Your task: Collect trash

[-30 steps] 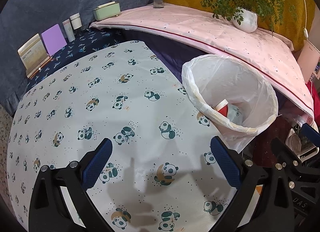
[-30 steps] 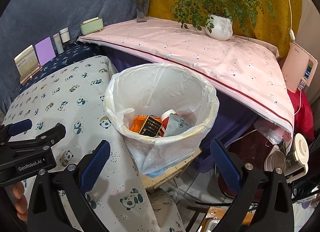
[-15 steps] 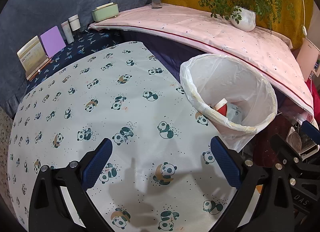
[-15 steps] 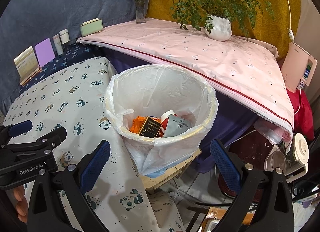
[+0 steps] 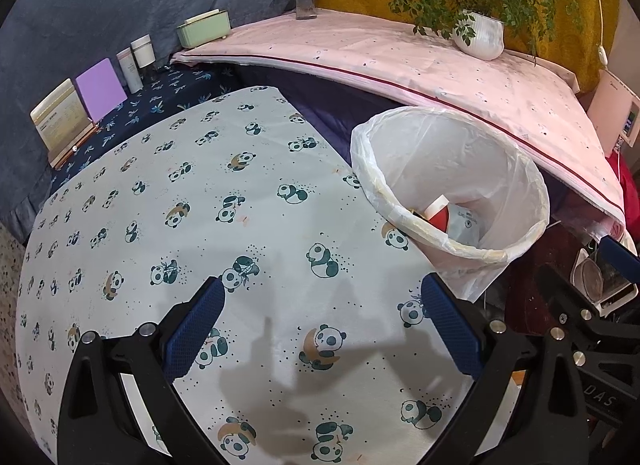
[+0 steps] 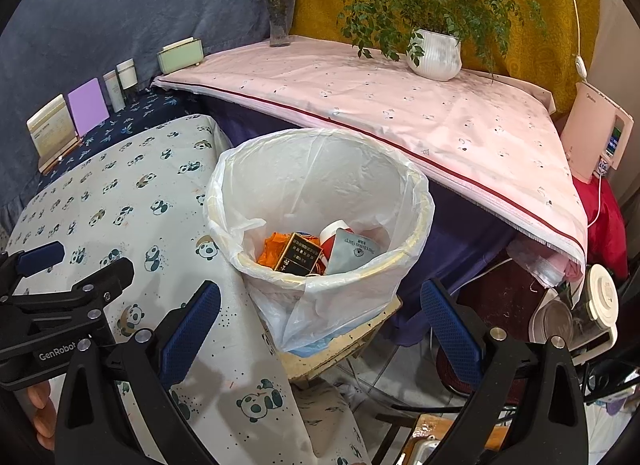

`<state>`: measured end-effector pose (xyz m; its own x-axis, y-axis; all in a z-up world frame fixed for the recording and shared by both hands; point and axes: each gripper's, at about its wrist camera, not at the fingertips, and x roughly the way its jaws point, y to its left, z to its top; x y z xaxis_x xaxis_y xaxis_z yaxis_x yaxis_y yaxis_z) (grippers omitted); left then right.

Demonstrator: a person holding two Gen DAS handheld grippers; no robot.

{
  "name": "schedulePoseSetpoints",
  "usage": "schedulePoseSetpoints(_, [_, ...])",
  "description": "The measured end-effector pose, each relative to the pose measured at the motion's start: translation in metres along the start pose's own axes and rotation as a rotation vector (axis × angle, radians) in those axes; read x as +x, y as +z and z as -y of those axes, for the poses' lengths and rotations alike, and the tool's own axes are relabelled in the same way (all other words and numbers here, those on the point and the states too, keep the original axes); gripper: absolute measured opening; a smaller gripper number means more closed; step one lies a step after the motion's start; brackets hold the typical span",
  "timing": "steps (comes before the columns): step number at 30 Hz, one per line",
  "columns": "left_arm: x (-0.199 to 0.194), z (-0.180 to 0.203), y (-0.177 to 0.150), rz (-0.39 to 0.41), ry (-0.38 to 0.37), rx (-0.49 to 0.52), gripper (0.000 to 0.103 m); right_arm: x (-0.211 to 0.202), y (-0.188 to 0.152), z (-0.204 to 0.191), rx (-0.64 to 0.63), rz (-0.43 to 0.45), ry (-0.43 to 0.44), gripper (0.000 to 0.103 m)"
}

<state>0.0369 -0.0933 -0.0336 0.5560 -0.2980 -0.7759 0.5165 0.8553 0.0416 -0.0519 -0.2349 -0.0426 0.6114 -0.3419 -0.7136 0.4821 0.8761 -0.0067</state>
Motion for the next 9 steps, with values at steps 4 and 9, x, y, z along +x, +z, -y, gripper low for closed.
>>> schedulePoseSetpoints(4, [0.0014, -0.0012, -0.0009, -0.005, 0.008, -0.005, 0.094, 0.0010, -0.0006, 0.0019, 0.005, 0.003, 0.000, 0.096])
schedulePoseSetpoints(9, [0.0036, -0.0052, -0.0027, -0.009, -0.003, -0.011, 0.094, 0.0018, -0.0027, 0.0024, 0.012, 0.011, -0.004, 0.096])
